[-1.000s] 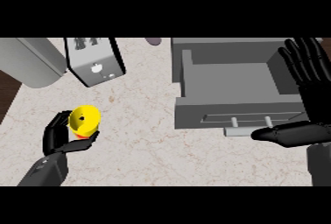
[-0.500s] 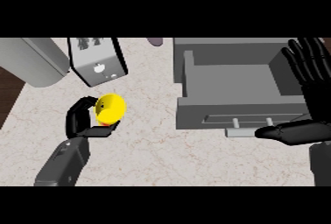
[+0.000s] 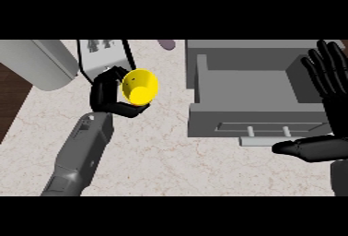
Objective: Pick up the cup, place it into the drawer and close the drawer
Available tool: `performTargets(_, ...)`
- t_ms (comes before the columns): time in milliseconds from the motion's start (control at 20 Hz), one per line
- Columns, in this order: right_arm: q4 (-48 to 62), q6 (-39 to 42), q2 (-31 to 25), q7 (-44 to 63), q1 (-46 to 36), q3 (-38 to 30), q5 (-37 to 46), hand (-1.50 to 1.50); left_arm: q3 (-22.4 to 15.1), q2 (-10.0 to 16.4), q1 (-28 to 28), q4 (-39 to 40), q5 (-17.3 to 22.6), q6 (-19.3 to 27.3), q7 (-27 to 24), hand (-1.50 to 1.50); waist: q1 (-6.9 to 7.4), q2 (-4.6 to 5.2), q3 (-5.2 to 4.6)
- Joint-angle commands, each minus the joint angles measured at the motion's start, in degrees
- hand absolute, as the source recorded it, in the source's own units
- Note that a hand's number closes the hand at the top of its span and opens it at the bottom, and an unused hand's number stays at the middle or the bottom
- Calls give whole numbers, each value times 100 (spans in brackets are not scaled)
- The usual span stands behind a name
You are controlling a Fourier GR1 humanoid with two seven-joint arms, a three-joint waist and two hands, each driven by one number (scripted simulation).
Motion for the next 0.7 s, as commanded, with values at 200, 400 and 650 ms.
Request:
performTargets(200, 408, 4, -46, -153, -217, -147, -15, -150, -765, -360, -1184, -1074, 415, 734, 1866, 150, -20, 6, 1)
performTargets(400, 254, -129, 67, -77, -310, 0, 105, -150, -1233, -365, -1764, -1330, 533, 1430, 2599, 150, -94, 22, -2)
performTargets(650, 138, 27, 10, -170, 12, -41, 53, -150, -1867, -367, -2478, -1188, 803, 2342, 3486, 150, -192, 33, -1)
